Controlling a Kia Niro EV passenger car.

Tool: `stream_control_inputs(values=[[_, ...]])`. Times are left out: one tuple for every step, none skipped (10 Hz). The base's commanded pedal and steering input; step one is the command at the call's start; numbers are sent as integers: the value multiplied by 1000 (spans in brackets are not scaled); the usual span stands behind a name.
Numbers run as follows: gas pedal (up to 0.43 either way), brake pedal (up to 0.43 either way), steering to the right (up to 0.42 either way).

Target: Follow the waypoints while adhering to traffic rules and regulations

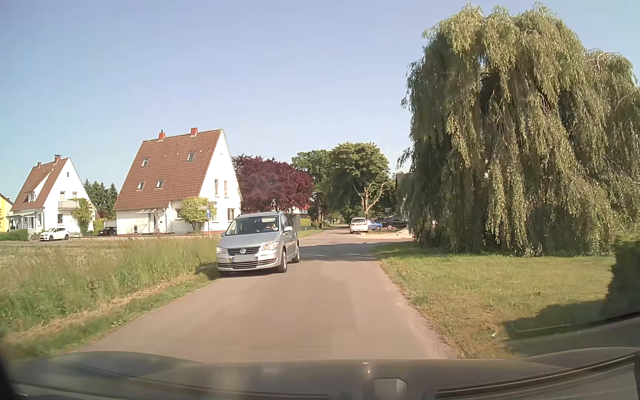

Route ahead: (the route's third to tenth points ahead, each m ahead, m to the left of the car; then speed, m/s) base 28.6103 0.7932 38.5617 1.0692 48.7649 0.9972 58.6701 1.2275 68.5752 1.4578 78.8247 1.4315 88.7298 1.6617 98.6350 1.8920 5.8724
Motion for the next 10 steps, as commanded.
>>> stream_control_inputs(values=[[59,6,6],[59,6,6],[59,6,6],[59,6,6],[59,6,5],[59,6,4],[59,6,4],[59,6,4],[47,6,-3],[0,6,-7]])
